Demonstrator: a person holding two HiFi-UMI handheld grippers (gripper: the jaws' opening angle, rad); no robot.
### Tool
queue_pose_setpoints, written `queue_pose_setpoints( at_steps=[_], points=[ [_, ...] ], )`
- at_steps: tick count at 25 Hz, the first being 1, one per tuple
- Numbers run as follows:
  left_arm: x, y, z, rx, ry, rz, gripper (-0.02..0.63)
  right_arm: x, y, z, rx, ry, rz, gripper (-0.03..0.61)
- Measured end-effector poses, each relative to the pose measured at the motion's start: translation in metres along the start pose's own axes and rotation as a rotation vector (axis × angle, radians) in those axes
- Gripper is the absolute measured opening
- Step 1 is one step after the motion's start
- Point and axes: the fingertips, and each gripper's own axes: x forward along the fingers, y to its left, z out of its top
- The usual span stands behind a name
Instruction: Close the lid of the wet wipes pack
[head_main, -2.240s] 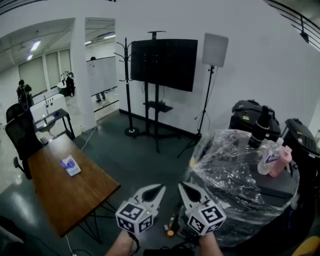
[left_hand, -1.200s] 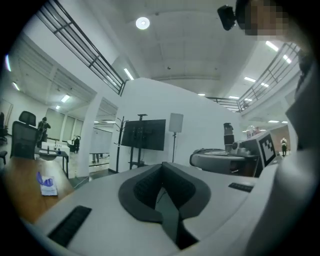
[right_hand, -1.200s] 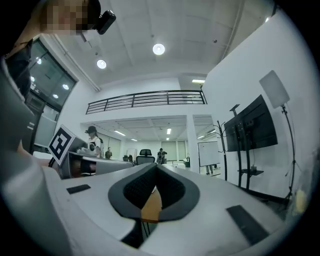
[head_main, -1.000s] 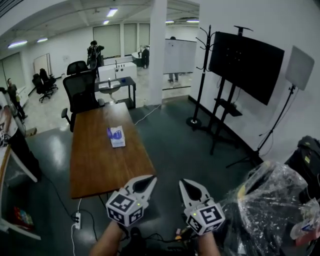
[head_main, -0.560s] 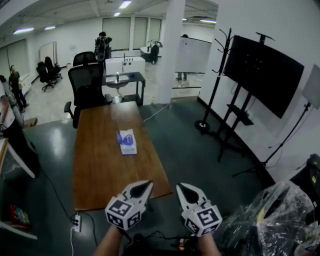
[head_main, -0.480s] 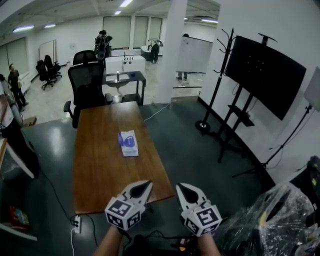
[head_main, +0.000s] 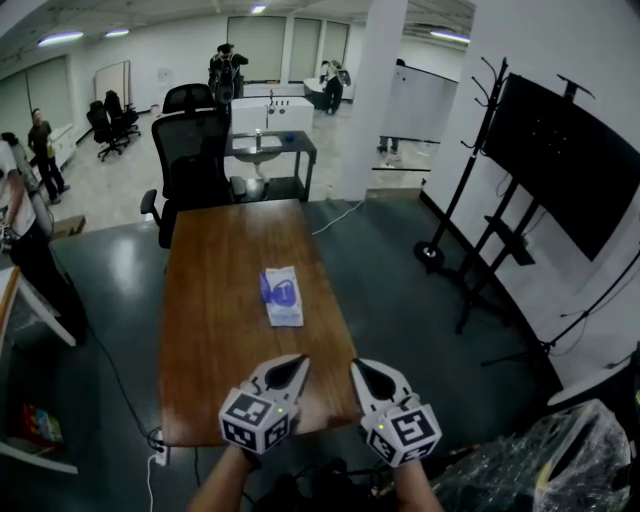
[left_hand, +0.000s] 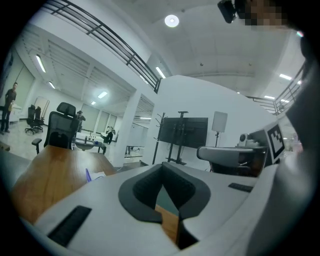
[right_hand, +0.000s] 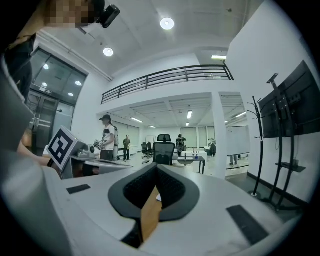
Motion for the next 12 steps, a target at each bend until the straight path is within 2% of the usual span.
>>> queue_pose_setpoints(
  at_steps=[12],
  points=[
    [0.051, 0.089, -0.001, -0.007, 0.020, 0.241, 0.006, 0.102, -0.047, 0.000, 0.014, -0.008, 0.209, 0.011]
  ],
)
